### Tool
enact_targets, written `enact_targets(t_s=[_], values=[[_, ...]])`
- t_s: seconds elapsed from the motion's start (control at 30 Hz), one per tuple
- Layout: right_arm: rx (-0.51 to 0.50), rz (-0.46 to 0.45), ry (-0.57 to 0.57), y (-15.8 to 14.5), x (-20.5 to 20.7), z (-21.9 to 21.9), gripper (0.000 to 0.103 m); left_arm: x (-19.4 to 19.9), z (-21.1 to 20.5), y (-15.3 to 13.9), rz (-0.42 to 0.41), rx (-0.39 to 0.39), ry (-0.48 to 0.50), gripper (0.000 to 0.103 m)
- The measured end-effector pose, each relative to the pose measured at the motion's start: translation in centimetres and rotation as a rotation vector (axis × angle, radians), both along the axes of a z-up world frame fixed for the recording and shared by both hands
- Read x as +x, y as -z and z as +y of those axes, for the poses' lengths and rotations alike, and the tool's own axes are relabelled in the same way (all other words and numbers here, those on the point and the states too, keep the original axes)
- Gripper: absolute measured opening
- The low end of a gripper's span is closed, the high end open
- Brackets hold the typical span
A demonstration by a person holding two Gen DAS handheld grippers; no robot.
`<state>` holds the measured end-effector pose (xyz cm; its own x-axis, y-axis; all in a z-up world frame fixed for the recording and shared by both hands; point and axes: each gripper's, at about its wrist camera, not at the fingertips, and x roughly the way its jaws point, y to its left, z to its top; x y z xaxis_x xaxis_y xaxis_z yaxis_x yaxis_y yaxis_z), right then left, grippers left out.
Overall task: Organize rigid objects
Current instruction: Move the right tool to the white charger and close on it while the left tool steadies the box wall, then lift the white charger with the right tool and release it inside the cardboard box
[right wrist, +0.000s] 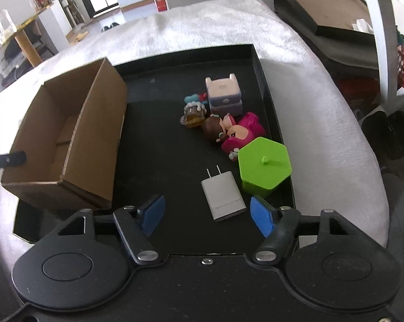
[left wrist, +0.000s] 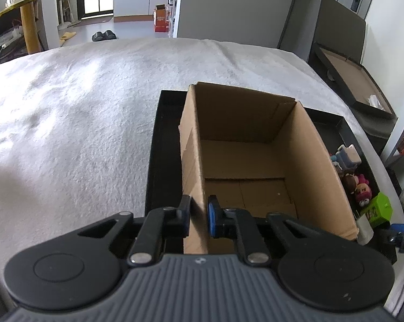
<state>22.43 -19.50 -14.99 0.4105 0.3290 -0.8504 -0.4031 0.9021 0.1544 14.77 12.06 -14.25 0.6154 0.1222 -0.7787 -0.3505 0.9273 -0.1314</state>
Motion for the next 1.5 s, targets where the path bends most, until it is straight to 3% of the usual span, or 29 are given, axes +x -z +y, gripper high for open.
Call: enact_targets(t_s=[0.3,0.63,0.73,1.0,1.5], values=[[-0.063,0.027,-0.017,2.4,1.2,0.9,0.062,-0.5,0.9,0.9,-0.046,-0.069,-0.045,0.013],[-0.176,0.002,-0.105,4.2,1.7,3.5,0.061,-0.9,0.9,1.1,-0.071,-0.056,-0.037,0.013],[-0.190,0.016,-0.111,4.7,1.8,4.1,0.038,-1.0,0.4,1.0,-0.076,-0.042,-0.033,0.013],[-0.155,0.038,-0.127,3.6,0.9,4.6,0.037,-1.3,0.6,1.1,-0.081,-0.063,-0.053,0.013],[-0.130,-0.040,-0.164,0.1,-0.2,5.8,0.036,-1.5,-0.2,1.0,-0.079,-0.029,-0.027,0.013]])
